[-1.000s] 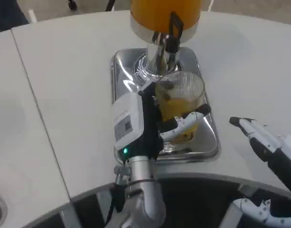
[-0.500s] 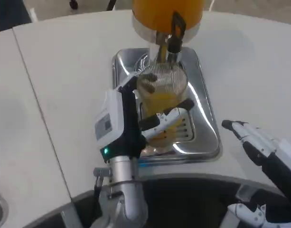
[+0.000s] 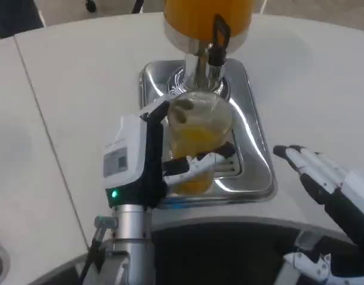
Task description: Grasp the cup under the faucet to collect the drink, then remove the cup.
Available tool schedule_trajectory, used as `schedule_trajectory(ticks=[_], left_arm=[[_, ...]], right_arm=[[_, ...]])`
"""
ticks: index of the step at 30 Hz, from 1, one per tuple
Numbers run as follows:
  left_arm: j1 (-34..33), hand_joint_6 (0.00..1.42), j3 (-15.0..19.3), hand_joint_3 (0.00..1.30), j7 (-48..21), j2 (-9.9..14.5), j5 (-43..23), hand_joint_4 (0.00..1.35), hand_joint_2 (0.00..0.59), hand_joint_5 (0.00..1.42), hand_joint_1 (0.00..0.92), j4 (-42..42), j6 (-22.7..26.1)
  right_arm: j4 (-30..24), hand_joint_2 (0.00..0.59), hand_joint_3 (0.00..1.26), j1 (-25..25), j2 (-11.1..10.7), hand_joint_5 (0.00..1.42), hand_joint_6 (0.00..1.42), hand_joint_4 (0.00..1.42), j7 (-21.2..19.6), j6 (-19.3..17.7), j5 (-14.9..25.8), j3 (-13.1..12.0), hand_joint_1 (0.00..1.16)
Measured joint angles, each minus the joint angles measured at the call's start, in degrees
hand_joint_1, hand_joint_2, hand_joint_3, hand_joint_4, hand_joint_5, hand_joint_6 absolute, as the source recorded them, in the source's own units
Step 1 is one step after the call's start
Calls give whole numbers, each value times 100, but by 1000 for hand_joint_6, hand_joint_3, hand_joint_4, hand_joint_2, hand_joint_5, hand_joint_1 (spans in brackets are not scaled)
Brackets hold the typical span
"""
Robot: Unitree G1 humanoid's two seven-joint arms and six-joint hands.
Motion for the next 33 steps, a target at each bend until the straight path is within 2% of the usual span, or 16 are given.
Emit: schedule_trajectory(ticks=[4,10,16,19,22,24,26,31,33], left_arm=[[68,1424,-2,1108,-71,161,51,1131,33,1424,651,-55,0],[270,1424,51,1115,-373,334,93,1136,33,1424,651,-272,-5],[624,1424,262,1118,-879,492,-180,1137,33,1424,651,-891,-54],[906,1424,427,1119,-1134,522,-301,1144,32,1424,651,-1385,-52],[1068,1424,501,1119,-1298,534,-371,1148,32,1424,651,-1705,-52],[1341,1424,615,1122,-1462,561,-490,1149,32,1424,650,-2077,-99],[1612,1424,695,1125,-1617,618,-527,1149,31,1424,648,-2365,-142],[2077,1424,819,1128,-1931,685,-539,1160,30,1424,644,-2975,-293],[2247,1424,846,1129,-2044,715,-536,1162,30,1424,644,-3213,-373]], right_arm=[[305,400,16,-141,-1,23,129,0,-150,-65,-200,258,599],[650,413,16,-244,-27,6,115,0,-504,-241,-345,322,597],[752,462,16,-173,-175,0,95,0,-672,-442,-469,296,454],[764,480,16,-59,-311,0,63,0,-922,-772,-620,262,375],[770,495,6,89,-354,0,34,0,-1158,-1036,-731,211,323],[778,510,0,351,-339,0,23,0,-1501,-1286,-831,119,279],[818,519,0,517,-328,0,6,0,-1679,-1461,-879,100,244],[847,538,0,716,-183,0,0,0,-2084,-1762,-1055,140,235],[850,541,0,762,-143,0,0,0,-2117,-1809,-1105,180,232]])
